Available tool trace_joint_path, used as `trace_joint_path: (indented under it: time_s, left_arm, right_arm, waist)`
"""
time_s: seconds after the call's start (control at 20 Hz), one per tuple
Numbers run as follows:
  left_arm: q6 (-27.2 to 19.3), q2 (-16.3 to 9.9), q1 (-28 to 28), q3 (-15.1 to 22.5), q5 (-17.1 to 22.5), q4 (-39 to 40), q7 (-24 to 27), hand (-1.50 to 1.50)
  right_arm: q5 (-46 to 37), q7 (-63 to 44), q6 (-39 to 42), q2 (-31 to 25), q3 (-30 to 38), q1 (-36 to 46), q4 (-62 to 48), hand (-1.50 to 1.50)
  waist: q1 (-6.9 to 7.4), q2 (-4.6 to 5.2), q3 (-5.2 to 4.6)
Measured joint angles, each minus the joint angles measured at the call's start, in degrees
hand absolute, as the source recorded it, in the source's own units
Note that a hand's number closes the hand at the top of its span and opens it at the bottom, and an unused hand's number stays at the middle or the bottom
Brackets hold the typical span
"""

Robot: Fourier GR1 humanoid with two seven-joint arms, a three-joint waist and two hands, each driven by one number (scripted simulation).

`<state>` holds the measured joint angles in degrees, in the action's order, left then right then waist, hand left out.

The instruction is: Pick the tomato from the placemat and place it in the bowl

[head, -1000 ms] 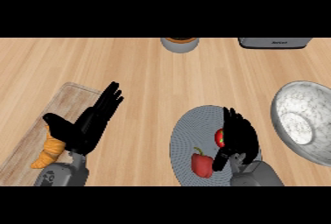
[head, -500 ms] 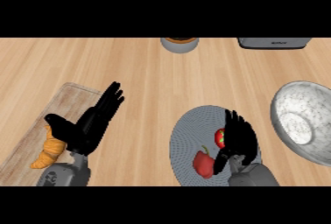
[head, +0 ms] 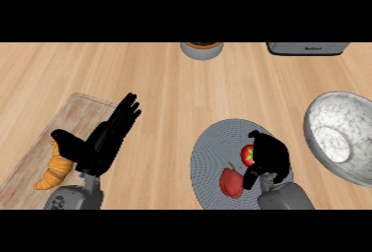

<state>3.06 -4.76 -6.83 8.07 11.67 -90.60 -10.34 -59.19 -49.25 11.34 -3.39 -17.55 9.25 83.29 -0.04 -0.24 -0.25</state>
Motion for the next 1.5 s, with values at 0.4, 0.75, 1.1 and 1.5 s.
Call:
trace_joint_path:
  time_s: [0.4, 0.75, 1.1, 1.5]
  left_arm:
    - [0.56, 1.27, 0.39, -0.48, -1.44, 0.75, 0.97, 0.0]
    - [1.2, 1.65, -0.15, -1.61, -1.4, 0.57, 0.24, 0.0]
    - [1.87, 1.42, 1.3, -1.81, -1.75, -0.46, 0.12, 0.0]
    - [2.31, 1.76, 0.99, -2.32, -1.54, 0.09, 0.19, 0.0]
  right_arm:
    - [-2.27, 5.47, -2.39, -0.09, 0.35, 1.39, -3.36, 1.5]
    - [-4.64, 4.83, -1.71, 0.7, -0.5, 0.73, -2.43, 1.5]
    - [-7.5, -4.33, -0.93, 2.05, -5.58, -4.84, 4.7, 1.5]
    - [-14.95, -11.19, -0.26, 2.77, -11.03, -4.96, 15.73, 1.5]
  waist:
    - [-0.06, -0.25, -0.27]
    - [-0.1, -0.3, -0.29]
    - [-0.16, -0.2, -0.16]
    - [-0.21, 0.04, 0.16]
